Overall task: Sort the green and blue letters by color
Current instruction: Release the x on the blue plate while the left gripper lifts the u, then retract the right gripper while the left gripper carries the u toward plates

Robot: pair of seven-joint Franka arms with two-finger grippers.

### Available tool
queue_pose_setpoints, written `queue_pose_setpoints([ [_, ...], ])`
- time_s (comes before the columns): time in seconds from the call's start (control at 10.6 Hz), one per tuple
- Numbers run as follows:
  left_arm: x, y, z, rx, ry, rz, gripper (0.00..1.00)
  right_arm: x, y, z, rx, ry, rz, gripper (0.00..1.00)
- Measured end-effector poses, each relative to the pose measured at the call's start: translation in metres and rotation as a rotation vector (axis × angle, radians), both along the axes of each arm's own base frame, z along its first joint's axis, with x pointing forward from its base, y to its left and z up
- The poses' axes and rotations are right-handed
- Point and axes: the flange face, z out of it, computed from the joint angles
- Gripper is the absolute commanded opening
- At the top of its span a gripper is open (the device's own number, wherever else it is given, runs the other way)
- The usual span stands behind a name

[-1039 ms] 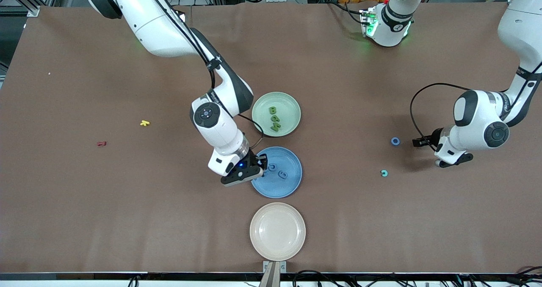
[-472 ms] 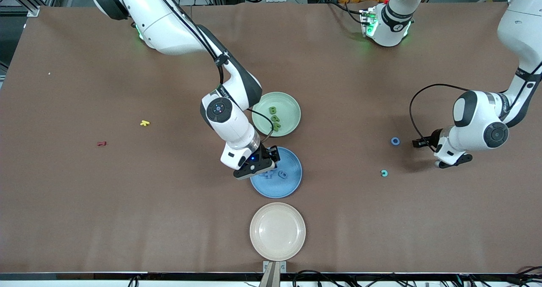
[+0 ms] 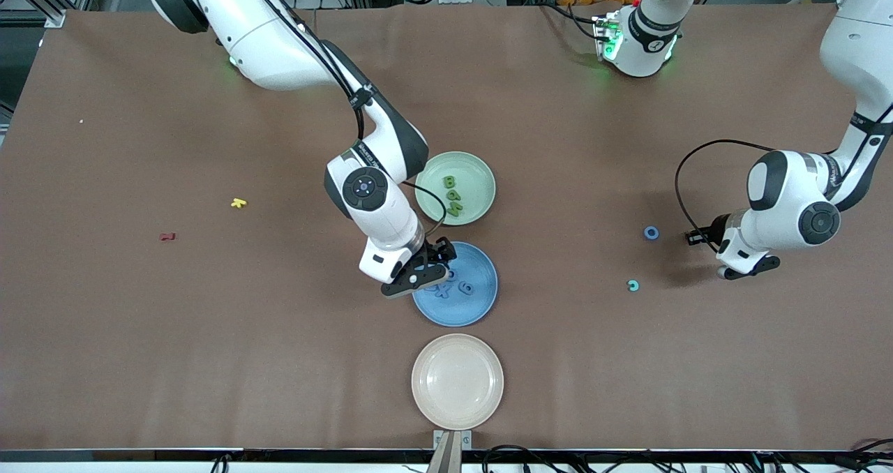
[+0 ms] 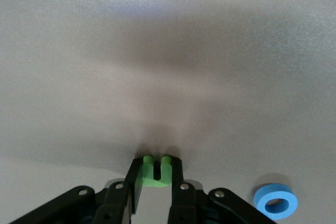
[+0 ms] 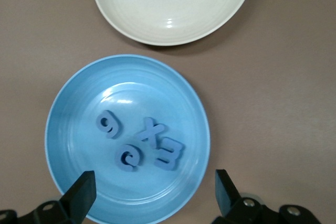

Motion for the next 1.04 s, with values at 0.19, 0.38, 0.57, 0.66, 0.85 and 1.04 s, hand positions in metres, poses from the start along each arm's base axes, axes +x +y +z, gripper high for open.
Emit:
queue_pose_setpoints([
  [0.19, 0.0, 0.0, 0.0, -0.001, 0.0, -0.001, 0.0, 0.013, -0.033, -0.002, -0.09, 0.052, 0.009, 1.0],
  [0.38, 0.001, 0.0, 0.0, -0.006, -0.002, -0.021, 0.0, 0.033, -0.093, 0.005, -0.187, 0.135, 0.035, 1.0],
  [0.57, 0.009, 0.001, 0.008, -0.012, -0.028, -0.041, 0.0, 0.044, -0.148, 0.017, -0.247, 0.234, 0.049, 1.0],
  [0.66, 0.021, -0.004, 0.02, -0.017, -0.06, -0.054, 0.0, 0.047, -0.173, 0.025, -0.264, 0.273, 0.029, 1.0],
  [0.85, 0.043, -0.031, 0.052, -0.036, -0.128, -0.091, 0.0, 0.054, -0.229, 0.048, -0.288, 0.324, -0.016, 1.0],
  [1.04, 0.057, -0.071, 0.08, -0.061, -0.181, -0.148, 0.0, 0.064, -0.303, 0.062, -0.291, 0.341, -0.053, 1.0],
])
